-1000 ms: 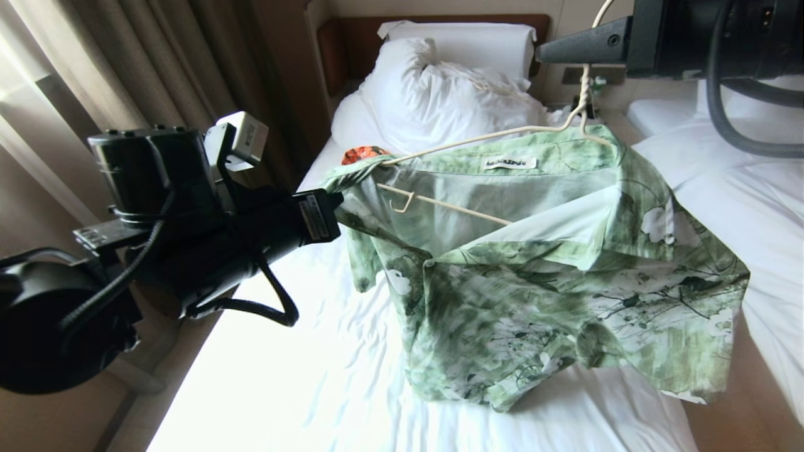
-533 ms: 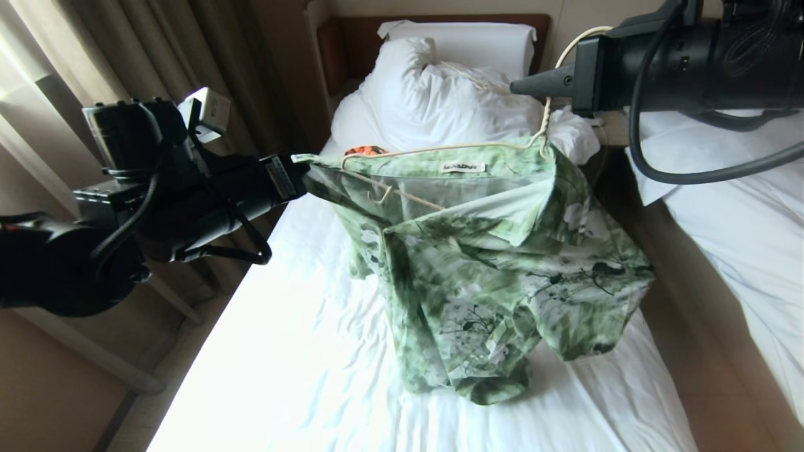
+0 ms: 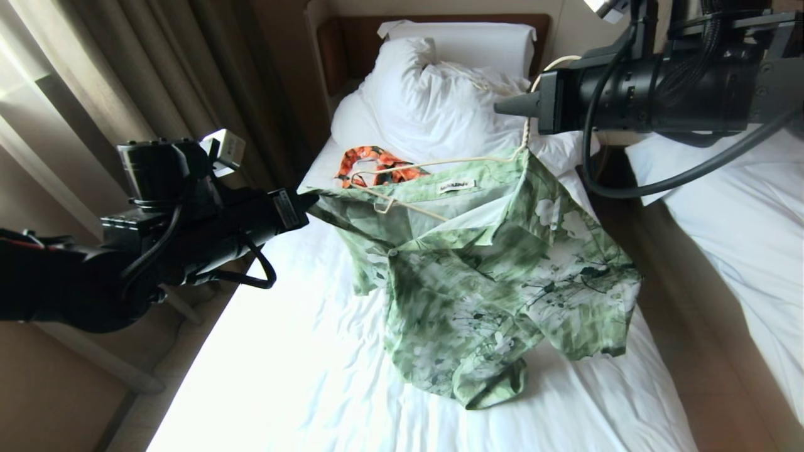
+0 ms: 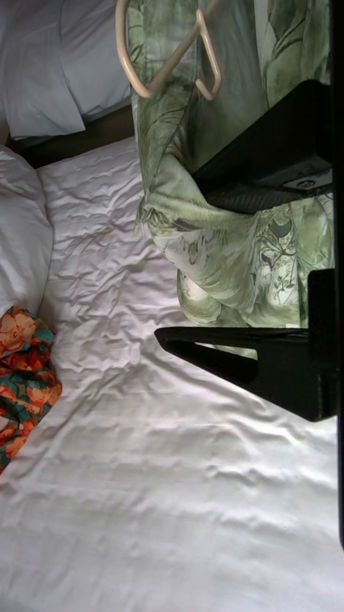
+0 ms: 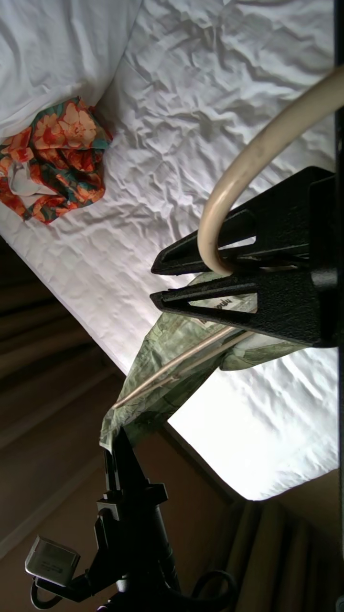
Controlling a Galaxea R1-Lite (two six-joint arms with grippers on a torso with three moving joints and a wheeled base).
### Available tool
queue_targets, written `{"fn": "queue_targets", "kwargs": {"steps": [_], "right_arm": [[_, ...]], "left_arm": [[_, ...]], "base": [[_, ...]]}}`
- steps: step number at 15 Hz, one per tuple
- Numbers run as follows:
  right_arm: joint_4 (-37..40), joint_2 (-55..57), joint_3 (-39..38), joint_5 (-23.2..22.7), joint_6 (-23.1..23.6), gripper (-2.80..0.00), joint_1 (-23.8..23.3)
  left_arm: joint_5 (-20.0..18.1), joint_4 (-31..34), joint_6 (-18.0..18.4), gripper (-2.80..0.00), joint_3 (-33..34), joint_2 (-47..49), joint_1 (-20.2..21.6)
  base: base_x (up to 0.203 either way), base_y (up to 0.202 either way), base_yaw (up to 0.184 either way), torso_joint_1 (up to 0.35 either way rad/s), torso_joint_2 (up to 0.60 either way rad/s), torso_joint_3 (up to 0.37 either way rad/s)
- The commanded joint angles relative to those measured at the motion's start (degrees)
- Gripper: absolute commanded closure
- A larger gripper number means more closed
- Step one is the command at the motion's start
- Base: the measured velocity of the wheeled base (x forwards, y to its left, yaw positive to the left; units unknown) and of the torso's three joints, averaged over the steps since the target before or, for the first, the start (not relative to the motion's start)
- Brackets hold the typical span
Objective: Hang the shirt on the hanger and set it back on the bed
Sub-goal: Take the clothes hanger out of the clothes
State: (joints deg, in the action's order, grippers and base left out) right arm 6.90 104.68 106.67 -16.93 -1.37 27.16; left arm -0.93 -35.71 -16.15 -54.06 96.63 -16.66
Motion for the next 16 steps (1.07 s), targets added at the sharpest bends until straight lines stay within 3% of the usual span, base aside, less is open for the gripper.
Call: {"fn": "queue_targets", "kwargs": {"steps": [1, 6, 11, 12, 13, 16], "right_arm": [[-0.04, 1.86, 0.0, 1.02, -0.04, 0.0, 1.36], [-2.91, 4.49, -0.14, 3.59, -2.54, 0.0, 3.42], [-3.03, 4.85, -0.76, 5.93, -2.85, 0.0, 4.39], [-3.03, 4.57, -1.23, 5.94, -2.93, 0.0, 4.39], [-3.16, 4.26, -1.85, 5.95, -3.02, 0.0, 4.39], [-8.05, 3.77, -6.26, 6.0, -3.25, 0.0, 4.39]], "left_arm": [[-0.04, -0.37, -0.17, -2.8, 2.02, 0.19, 0.3], [-0.8, -5.54, -0.11, -2.8, 9.61, -0.29, 1.85], [-12.34, -5.12, -3.39, -2.8, 15.2, -4.47, 1.97], [-12.53, -5.08, -3.53, -2.8, 15.56, -4.61, 2.07], [-12.35, -5.15, -3.54, 0.0, 15.87, -4.66, 2.47], [-11.9, -5.15, -3.48, 0.0, 18.43, -7.48, 4.65]], "base": [[0.0, 0.0, 0.0, 0.0, 0.0, 0.0], [0.0, 0.0, 0.0, 0.0, 0.0, 0.0], [0.0, 0.0, 0.0, 0.0, 0.0, 0.0], [0.0, 0.0, 0.0, 0.0, 0.0, 0.0], [0.0, 0.0, 0.0, 0.0, 0.0, 0.0], [0.0, 0.0, 0.0, 0.0, 0.0, 0.0]]}}
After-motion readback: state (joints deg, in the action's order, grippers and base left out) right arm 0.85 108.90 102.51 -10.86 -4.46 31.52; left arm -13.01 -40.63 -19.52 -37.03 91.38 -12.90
